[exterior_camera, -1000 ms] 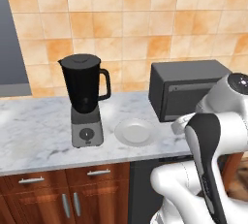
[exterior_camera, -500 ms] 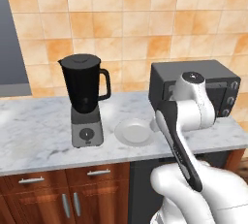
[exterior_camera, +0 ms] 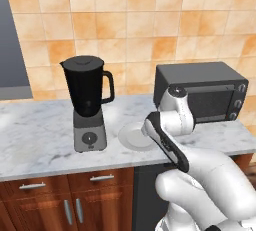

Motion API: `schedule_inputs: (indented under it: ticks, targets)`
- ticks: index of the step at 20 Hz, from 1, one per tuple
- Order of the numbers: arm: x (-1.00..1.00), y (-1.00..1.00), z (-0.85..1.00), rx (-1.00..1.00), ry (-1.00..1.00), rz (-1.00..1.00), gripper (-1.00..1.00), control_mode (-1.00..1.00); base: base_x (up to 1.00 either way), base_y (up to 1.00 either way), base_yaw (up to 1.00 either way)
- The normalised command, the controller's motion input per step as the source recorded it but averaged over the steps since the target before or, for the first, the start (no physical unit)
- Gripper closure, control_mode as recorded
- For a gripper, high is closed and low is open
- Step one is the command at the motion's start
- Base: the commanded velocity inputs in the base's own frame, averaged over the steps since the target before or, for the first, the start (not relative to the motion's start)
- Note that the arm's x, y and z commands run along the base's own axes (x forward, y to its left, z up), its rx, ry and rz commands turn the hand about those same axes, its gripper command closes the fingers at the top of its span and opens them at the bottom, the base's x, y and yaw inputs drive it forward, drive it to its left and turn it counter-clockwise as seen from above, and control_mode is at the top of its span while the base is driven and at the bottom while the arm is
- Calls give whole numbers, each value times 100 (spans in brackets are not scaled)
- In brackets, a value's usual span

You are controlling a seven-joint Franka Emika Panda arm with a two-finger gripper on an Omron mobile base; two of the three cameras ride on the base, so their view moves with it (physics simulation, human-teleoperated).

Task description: Pick the apple and kiwi from the fridge and place them on the plate next to the blender to make a fruit smoothie.

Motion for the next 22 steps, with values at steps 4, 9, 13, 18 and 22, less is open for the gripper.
schedule_inputs:
  ticks: [4, 9, 13, 18, 22]
  targets:
    - [85, 13, -80, 0, 0, 0, 100, -100, 0, 0, 0]
    - [85, 6, -41, 0, -1, -2, -100, -100, 0, 0, 0]
    - [35, 2, 0, 0, 0, -3, -100, -100, 0, 0, 0]
    - [-3, 0, 30, 0, 0, -3, -100, -100, 0, 0, 0]
    - [-37, 2, 99, 0, -3, 0, -100, -100, 0, 0, 0]
